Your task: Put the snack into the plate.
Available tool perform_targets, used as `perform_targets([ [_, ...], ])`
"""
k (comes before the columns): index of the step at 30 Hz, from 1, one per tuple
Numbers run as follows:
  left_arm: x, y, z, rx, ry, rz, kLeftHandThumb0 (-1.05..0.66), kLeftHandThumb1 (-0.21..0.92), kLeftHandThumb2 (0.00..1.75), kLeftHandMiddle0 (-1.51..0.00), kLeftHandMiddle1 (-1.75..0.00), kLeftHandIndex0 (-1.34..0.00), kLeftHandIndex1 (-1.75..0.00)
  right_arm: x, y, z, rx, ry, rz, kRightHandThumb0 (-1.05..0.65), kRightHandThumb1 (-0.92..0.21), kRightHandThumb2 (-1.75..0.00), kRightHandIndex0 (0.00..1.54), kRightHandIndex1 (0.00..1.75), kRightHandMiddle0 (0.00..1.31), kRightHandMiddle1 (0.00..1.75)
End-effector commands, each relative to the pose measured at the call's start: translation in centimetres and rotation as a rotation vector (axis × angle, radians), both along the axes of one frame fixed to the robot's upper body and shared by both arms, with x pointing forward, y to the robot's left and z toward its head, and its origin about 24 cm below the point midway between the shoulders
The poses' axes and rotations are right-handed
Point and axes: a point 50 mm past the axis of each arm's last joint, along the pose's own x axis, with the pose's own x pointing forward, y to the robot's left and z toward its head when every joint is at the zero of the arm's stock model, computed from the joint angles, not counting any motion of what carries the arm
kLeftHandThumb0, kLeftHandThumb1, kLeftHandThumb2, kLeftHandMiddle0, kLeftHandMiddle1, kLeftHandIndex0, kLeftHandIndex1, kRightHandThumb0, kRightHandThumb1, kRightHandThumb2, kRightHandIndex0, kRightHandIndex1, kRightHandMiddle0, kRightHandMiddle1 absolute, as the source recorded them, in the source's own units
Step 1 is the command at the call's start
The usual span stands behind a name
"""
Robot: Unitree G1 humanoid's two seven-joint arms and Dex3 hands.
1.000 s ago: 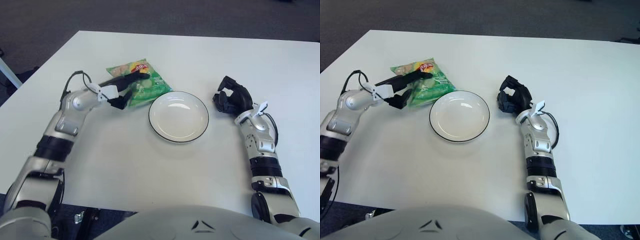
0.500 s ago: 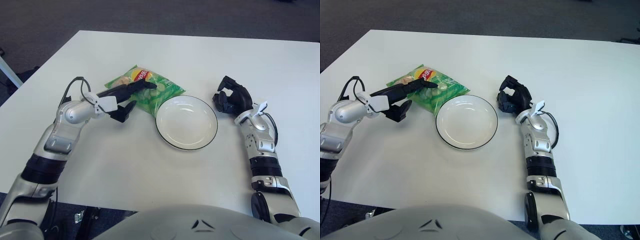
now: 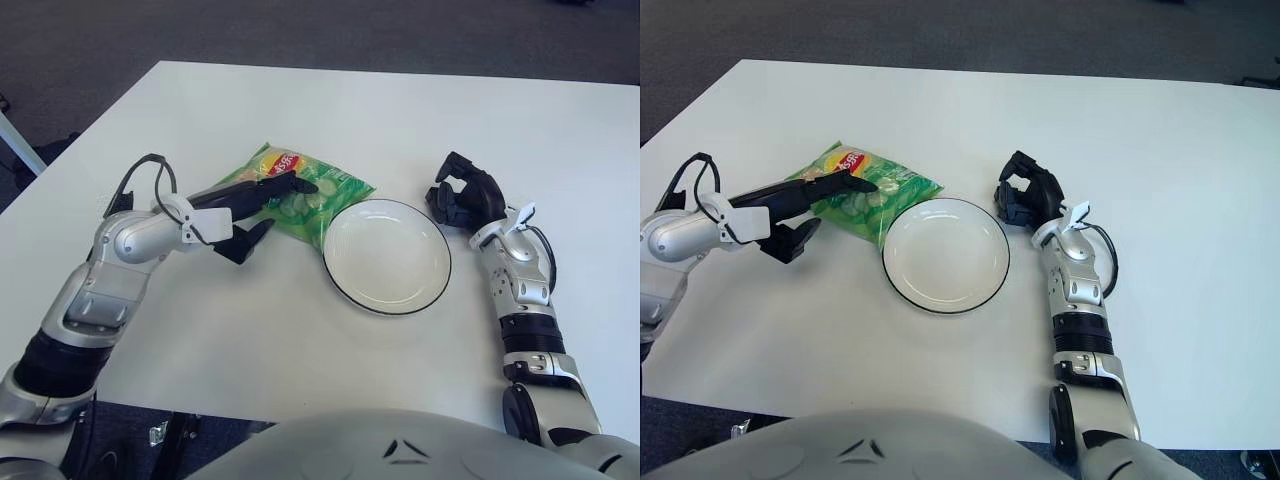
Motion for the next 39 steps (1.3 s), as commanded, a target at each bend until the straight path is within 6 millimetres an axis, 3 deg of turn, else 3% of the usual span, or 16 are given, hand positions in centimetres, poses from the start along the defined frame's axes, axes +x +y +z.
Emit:
perform_targets([
  [1,0.1,0.0,0.3,0.029,-0.016,0.004,-0.87,0.92,1.19,-0.31,-0.20,0.00,-0.57,-1.3,-0.3,-3.0,0.020,0.120,-0.016,-0.47,-0.36,-1.27,1.27,1.75,0.58,1.75],
  [8,0.3,0.1,0.5,0.062,-0.124,0.050,-0.88,0.92,1.17,-0.28,-0.20,0.00,-0.54,-1.3,-0.3,-3.0,0.013,0.123,-0.022,-0.47,-0.36,-1.27,1.27,1.75,0.58,1.75],
  [17,1.9,0.0,-0.1,0.179,-0.573,0.105,-0.92,0.92,1.05,-0.23,-0.19,0.00,-0.59,-1.3,-0.2,-3.0,0.010,0.123,-0.027,-0.47,-0.36,-1.27,1.27,1.75,0.58,1.75],
  [20,3.6,0.8,-0.9,0.244,-0.727,0.144,-0.92,0.92,0.98,-0.20,-0.17,0.00,-0.62,-1.3,-0.2,-3.0,0.010,0.122,-0.027,-0.47,-0.35,-1.27,1.27,1.75,0.59,1.75],
  [27,4.7,1.2,-1.2,0.301,-0.850,0.170,-0.94,0.92,0.82,-0.14,-0.15,0.00,-0.64,-1.3,-0.2,-3.0,0.015,0.123,-0.020,-0.47,-0.35,-1.27,1.26,1.75,0.59,1.75],
  [34,6.0,1.4,-0.9,0.374,-0.956,0.183,-1.00,0.92,0.59,-0.07,-0.10,0.00,-0.50,-1.4,-0.3,-3.1,0.013,0.123,-0.017,-0.47,-0.35,-1.27,1.27,1.75,0.59,1.75],
  [39,6.8,1.4,-0.7,0.395,-0.988,0.167,-1.04,0.92,0.48,-0.01,-0.03,0.00,-0.27,-1.4,-0.3,-3.1,0.015,0.126,-0.017,-0.47,-0.35,-1.27,1.27,1.75,0.59,1.75],
])
